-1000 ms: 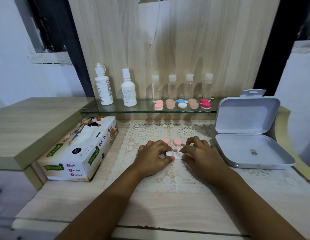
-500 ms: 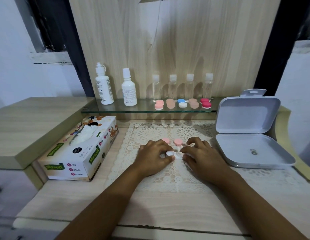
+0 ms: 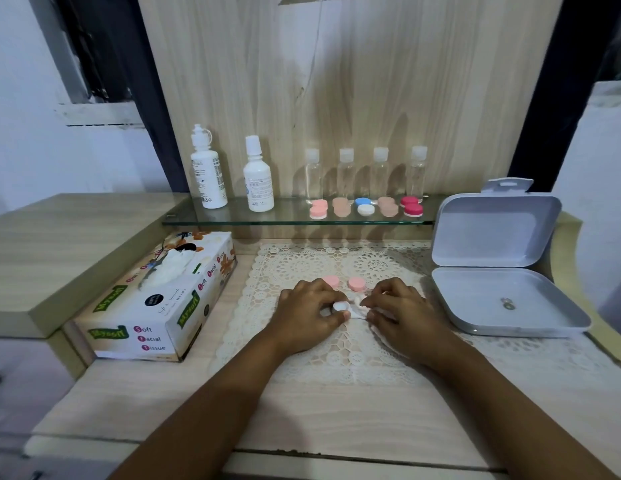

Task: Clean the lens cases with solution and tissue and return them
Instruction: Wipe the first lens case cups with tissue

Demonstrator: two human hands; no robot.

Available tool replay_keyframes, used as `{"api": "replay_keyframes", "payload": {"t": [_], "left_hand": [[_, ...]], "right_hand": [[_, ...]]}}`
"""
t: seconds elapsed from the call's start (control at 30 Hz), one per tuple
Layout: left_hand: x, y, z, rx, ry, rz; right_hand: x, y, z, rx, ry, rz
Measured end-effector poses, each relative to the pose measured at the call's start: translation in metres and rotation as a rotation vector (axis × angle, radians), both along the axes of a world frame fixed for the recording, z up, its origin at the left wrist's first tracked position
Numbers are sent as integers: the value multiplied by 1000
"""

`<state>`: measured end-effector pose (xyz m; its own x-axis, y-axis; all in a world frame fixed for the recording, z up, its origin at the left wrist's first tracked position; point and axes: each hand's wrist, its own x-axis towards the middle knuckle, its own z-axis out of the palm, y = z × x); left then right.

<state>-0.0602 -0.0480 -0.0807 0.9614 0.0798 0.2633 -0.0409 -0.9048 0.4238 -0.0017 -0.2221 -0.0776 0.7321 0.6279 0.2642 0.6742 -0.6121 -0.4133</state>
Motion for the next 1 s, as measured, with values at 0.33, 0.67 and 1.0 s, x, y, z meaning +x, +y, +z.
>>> {"api": "replay_keyframes", "payload": {"t": [0.33, 0.67, 1.0], "left_hand": [[-4, -4, 11, -623, -52, -98], [-6, -4, 10, -533, -221, -183], [3, 4, -2, -198, -514, -158]], "right_hand": [[-8, 0, 10, 288, 111, -18], [-2, 2, 7, 709, 358, -106], [-8, 2, 7, 680, 157, -179]]}}
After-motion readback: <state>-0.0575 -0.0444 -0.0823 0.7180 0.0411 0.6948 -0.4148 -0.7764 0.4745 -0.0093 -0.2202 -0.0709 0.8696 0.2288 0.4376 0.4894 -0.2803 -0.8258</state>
